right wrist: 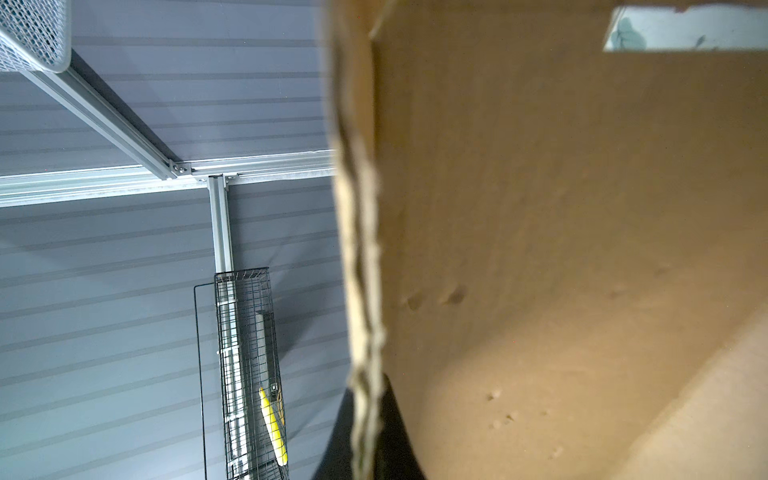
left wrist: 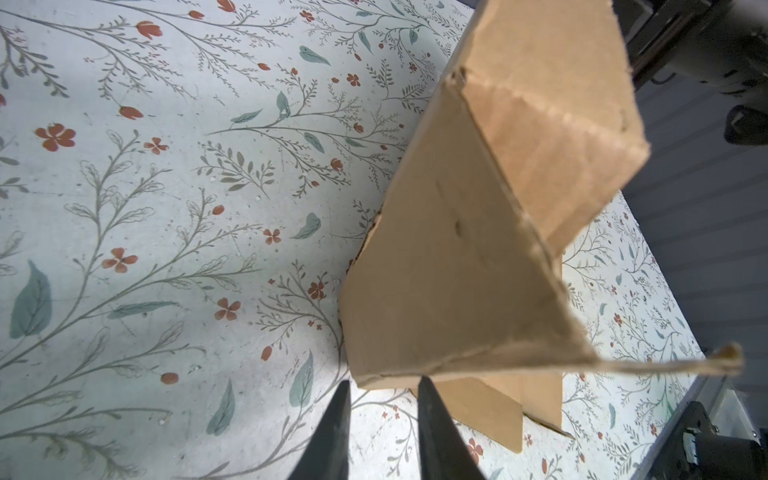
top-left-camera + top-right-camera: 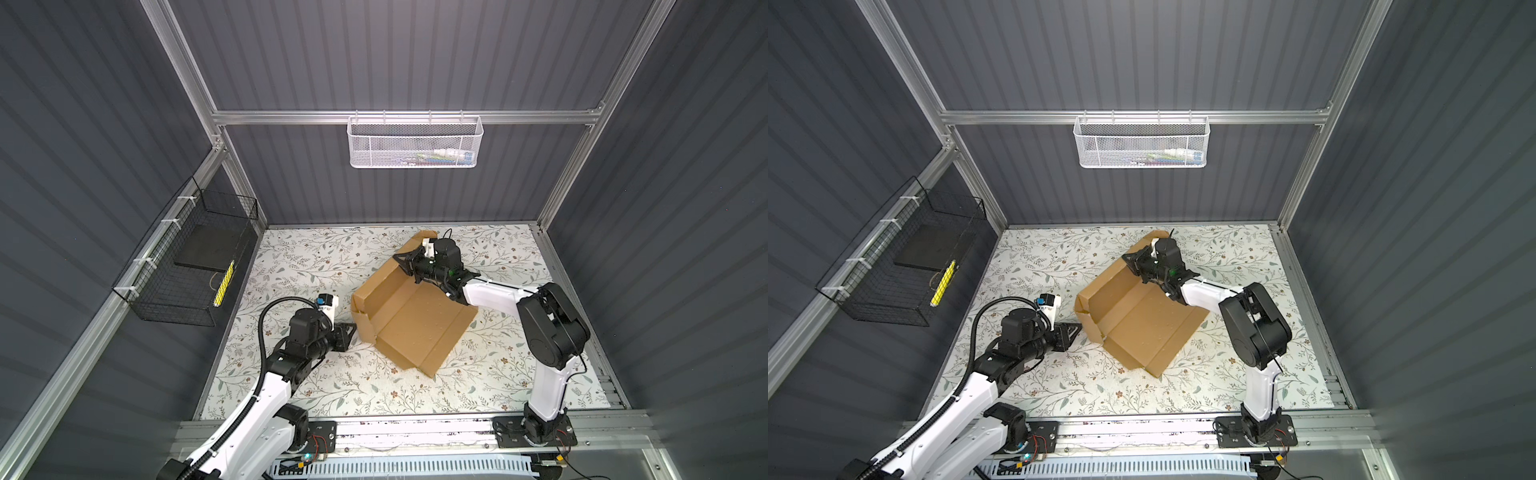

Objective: Fold the paper box

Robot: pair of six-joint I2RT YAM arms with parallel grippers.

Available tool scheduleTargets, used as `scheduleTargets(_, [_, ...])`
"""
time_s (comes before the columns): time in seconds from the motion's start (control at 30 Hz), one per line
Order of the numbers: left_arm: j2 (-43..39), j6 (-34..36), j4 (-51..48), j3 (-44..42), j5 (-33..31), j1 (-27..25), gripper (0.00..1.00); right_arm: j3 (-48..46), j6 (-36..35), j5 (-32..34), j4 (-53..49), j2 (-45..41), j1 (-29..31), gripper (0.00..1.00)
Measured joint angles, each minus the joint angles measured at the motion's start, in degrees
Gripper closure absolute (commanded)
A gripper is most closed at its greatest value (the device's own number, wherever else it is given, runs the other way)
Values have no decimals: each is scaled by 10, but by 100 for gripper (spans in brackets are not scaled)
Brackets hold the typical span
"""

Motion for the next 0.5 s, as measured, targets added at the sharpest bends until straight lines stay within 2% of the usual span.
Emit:
scheduleTargets(0.27, [2, -2, 1, 4, -1, -28, 72, 0, 0, 2, 0, 0, 0, 93])
scheduleTargets(0.5, [36, -2, 15, 7, -7, -38, 73, 0, 0, 5, 0, 0, 0, 93])
